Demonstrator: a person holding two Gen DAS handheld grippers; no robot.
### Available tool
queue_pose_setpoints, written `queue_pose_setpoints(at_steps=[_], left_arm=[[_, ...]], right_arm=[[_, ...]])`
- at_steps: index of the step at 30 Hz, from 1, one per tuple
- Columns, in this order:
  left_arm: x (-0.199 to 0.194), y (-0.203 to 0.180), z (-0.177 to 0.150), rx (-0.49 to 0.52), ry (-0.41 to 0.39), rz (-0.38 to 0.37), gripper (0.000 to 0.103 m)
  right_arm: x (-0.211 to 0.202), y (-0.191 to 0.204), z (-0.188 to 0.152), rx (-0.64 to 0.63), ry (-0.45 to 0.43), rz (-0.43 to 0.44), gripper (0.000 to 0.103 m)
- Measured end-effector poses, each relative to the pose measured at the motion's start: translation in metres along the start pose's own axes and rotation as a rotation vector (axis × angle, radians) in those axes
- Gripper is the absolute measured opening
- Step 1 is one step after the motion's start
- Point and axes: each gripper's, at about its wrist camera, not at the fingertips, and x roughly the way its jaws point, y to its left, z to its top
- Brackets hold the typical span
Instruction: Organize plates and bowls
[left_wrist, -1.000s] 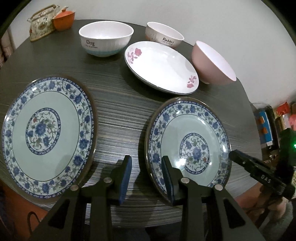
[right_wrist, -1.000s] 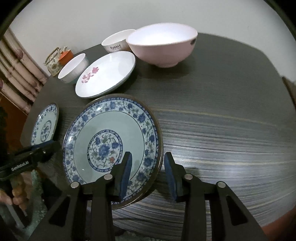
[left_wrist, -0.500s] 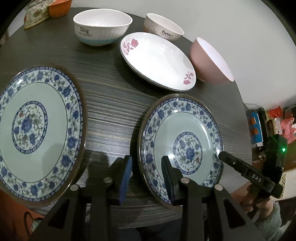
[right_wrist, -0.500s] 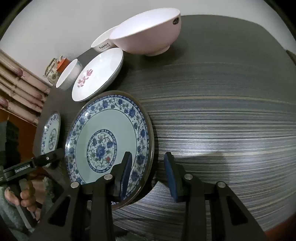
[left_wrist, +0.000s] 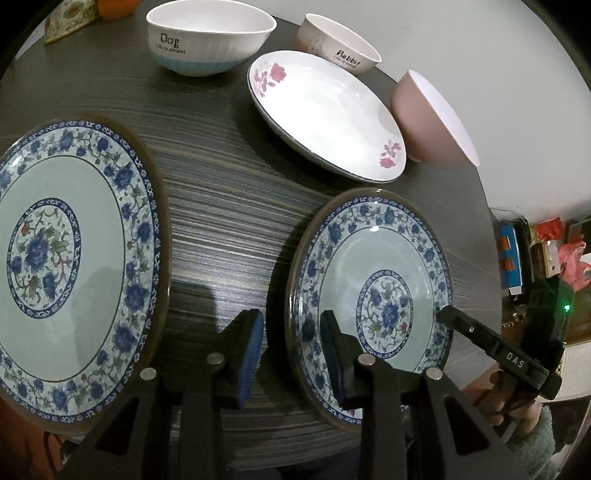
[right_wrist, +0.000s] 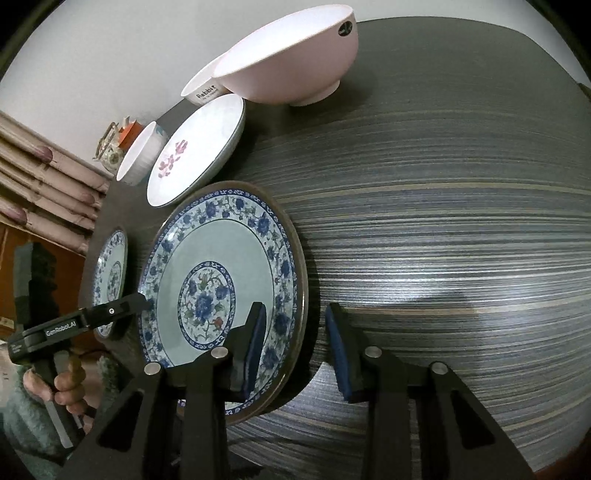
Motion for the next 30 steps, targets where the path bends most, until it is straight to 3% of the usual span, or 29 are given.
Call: queue_pose_setpoints(at_steps=[7, 11, 30], left_arm=[[0.003, -0.004, 0.001, 0.024, 0.005, -0.009, 0.03], [0.005, -0.006, 0.002, 0.033, 0.009, -0.007, 0.022], [-0.012, -0.005, -0.001, 0.052, -0.024, 0.028, 0.019]], right_arm=[[0.003, -0.001, 0.002, 0.002, 0.009, 0.022, 0.022], [0.006, 0.001, 0.001, -0.004, 0.017, 0.035, 0.017], [0.004, 0.009, -0.004, -0.003, 0.016, 0.036, 0.016]])
